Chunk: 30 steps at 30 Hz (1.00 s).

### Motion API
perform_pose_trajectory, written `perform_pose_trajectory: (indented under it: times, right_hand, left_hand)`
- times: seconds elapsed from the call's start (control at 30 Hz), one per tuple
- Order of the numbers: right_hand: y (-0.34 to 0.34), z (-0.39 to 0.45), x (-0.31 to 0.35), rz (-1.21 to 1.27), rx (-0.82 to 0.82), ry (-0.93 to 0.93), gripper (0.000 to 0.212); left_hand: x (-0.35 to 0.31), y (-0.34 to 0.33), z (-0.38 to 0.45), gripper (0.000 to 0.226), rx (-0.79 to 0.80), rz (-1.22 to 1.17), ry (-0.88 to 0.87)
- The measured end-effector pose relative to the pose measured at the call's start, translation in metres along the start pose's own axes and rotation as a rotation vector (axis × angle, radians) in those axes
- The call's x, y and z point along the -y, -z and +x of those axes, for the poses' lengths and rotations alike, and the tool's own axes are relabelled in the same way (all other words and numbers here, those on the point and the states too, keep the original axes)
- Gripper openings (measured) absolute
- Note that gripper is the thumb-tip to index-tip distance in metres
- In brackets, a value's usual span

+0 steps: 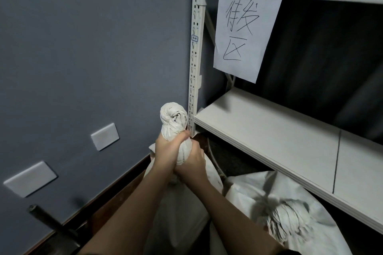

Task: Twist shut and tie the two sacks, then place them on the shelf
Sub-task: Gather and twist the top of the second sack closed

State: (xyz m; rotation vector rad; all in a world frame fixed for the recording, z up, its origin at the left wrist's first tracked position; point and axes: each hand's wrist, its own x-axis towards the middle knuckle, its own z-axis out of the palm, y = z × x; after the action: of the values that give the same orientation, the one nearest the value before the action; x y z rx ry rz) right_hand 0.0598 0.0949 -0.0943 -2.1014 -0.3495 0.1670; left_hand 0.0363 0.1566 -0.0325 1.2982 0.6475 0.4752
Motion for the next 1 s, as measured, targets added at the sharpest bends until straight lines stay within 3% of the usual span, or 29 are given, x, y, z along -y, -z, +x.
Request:
perform_pose_trajectory:
  times: [0.13,0.2,0.33,0.4,0.43,0.53,0.67,0.7,0.77,0.87,1.0]
  right_hand:
    - [-0.012,0.004,-0.007,-0.053,0.019,0.011,0.042]
    - [-0.012,0.006,-0.009,0.077,0.026,0.018,0.029]
    - [-0.009,0.014,-0.011,0.173,0.009,0.053,0.019]
    - [-0.009,0.017,-0.013,0.145,0.009,0.070,0.021]
    - [-0.010,0.020,-0.016,0.088,0.001,0.089,0.022]
    - [-0.016,0.026,-0.023,-0.205,-0.011,0.194,0.044]
    - [-0.023,0.013,-0.016,-0.349,0.103,0.155,0.091]
    - [-0.025,0.008,-0.018,-0.402,0.064,0.181,0.096]
    - [-0.028,-0.002,-0.027,-0.596,-0.053,0.260,0.093]
    - [-0.027,-0.009,-0.040,-0.777,-0.085,0.264,0.075]
    - [-0.025,-0.001,-0.044,-0.664,0.061,0.141,0.074]
  left_hand:
    - [0.008,-0.005,-0.001,0.040,-0.015,0.053,-0.013]
    - [0.011,-0.006,0.000,0.043,-0.022,0.081,-0.016]
    - [0.007,0.004,0.006,0.058,0.021,0.041,0.030]
    - [0.004,0.013,0.009,0.083,0.077,0.149,0.041]
    - [0.000,0.018,0.007,0.085,0.087,0.235,0.011]
    - [-0.006,0.037,0.003,0.070,0.026,0.584,-0.203]
    - [-0.009,0.058,0.003,0.054,-0.054,0.779,-0.236]
    - [-0.007,0.061,0.004,0.053,-0.065,0.835,-0.229]
    - [-0.002,0.064,0.005,0.052,-0.062,0.910,-0.238]
    - [0.018,0.060,0.007,0.052,0.010,0.958,-0.234]
    - [0.032,0.056,0.022,0.052,0.054,0.905,-0.182]
